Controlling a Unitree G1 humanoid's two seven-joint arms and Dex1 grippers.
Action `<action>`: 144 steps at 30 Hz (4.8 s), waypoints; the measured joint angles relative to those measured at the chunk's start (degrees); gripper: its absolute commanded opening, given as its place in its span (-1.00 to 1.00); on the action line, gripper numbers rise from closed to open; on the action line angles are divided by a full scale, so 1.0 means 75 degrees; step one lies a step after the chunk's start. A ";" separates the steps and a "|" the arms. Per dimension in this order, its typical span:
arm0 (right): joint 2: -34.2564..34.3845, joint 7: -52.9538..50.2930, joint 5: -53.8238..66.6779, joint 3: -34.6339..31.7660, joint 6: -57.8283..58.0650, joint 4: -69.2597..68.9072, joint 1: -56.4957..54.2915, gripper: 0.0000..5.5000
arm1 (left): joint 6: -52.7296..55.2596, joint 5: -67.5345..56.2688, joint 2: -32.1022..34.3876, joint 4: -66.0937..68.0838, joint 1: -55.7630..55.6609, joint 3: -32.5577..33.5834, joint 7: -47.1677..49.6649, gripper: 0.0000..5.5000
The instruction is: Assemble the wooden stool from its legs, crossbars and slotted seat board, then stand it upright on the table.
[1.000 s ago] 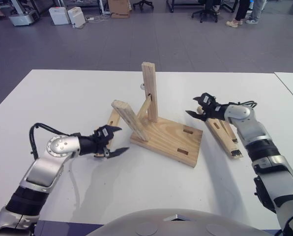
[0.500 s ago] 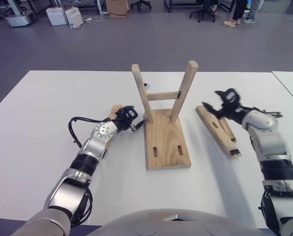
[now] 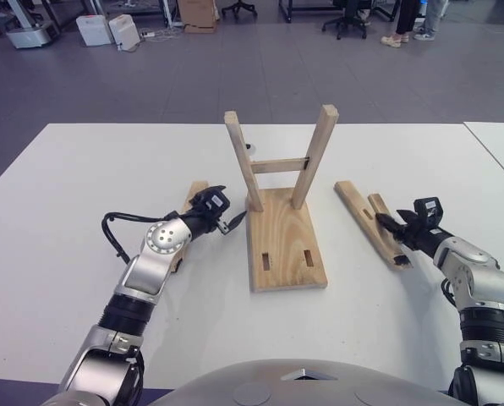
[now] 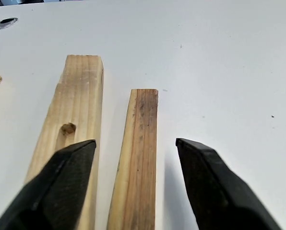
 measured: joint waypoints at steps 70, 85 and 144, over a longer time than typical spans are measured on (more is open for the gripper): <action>0.0660 -0.1172 -0.0114 0.2566 -0.0366 -0.5912 -0.3794 -0.52 | 0.4003 -0.8893 -0.3150 -0.2942 -0.4716 0.2520 0.4963 -0.80; 0.0209 -0.1736 -0.0114 0.0249 -0.0160 -0.4634 -0.1819 -0.12 | 0.3418 -0.8380 -0.0318 -0.3550 -0.0214 0.4859 0.3052 -0.85; 0.0814 -0.2282 -0.2151 0.1144 -0.2617 -0.0801 -0.0557 -0.12 | -0.2401 -0.3212 -0.0533 0.1904 0.0841 0.2277 0.0998 -0.85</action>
